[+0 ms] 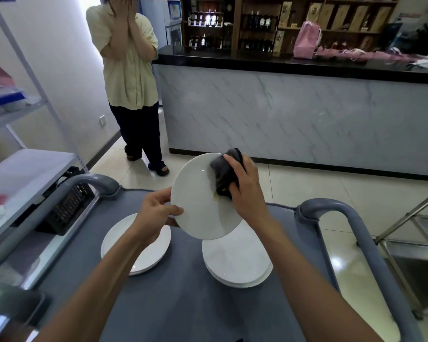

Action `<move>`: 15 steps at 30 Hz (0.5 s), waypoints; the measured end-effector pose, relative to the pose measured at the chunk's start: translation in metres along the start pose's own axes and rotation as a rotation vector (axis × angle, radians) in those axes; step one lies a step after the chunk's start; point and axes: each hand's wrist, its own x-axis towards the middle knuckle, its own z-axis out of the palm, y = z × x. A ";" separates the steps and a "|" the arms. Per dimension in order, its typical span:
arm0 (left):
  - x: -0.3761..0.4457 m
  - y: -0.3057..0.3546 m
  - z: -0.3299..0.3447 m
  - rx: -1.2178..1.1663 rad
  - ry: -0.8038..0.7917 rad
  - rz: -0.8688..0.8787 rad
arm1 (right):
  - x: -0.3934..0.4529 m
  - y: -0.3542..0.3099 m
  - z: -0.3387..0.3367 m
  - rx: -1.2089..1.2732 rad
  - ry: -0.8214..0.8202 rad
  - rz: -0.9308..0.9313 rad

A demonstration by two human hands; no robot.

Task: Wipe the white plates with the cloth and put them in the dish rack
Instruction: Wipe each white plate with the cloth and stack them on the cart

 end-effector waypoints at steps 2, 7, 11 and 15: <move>0.000 0.000 -0.001 0.000 -0.001 0.028 | -0.001 -0.001 -0.003 -0.001 0.009 -0.007; -0.003 -0.003 -0.004 -0.009 -0.006 0.043 | 0.000 -0.006 -0.011 0.010 0.061 -0.044; -0.001 -0.002 -0.011 0.032 -0.027 0.052 | -0.002 -0.008 -0.015 0.076 0.072 0.027; -0.001 -0.001 -0.017 0.091 -0.039 0.034 | -0.008 -0.008 -0.017 0.135 0.084 0.066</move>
